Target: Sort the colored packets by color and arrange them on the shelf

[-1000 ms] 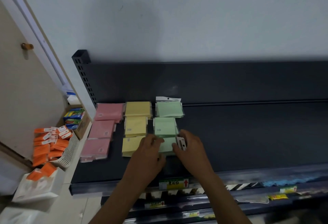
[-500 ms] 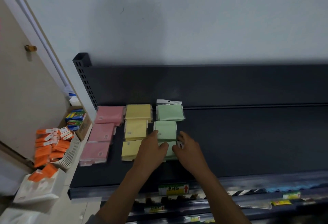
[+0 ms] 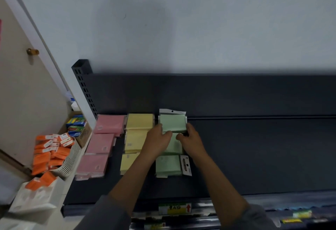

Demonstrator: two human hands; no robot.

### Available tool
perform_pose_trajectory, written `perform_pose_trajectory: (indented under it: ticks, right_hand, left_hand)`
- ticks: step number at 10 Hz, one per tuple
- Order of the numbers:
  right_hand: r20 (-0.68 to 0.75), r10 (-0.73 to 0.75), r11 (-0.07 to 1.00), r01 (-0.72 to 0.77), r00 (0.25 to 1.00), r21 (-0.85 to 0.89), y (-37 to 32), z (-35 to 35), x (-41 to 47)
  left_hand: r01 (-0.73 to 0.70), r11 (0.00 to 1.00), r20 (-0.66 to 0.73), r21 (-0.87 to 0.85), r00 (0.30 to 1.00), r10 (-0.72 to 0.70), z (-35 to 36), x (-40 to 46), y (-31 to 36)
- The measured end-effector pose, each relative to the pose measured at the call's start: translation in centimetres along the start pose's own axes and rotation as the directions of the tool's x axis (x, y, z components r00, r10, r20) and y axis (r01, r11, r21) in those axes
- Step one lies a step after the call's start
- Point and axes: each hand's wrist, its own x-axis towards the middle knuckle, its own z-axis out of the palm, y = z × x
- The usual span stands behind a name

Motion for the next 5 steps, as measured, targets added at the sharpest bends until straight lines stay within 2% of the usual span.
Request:
perform_pose_trajectory:
  ticks: [2, 4, 5]
  right_hand:
    - [-0.068, -0.003, 0.999, 0.005, 0.998, 0.038, 0.7, 0.3, 0.6]
    - [-0.036, 0.019, 0.995, -0.015, 0.999, 0.096, 0.1, 0.3, 1.4]
    - [-0.064, -0.009, 0.998, 0.013, 0.998, 0.067, 0.1, 0.0, 0.8]
  left_hand:
    - [-0.028, 0.995, -0.033, 0.093, 0.999, 0.032, 1.0, 1.0, -1.5]
    - [-0.049, 0.998, 0.012, 0.038, 0.999, 0.048, 0.3, 1.3, 0.5]
    - [-0.108, 0.993, 0.018, 0.050, 0.994, 0.107, 0.1, 1.0, 0.2]
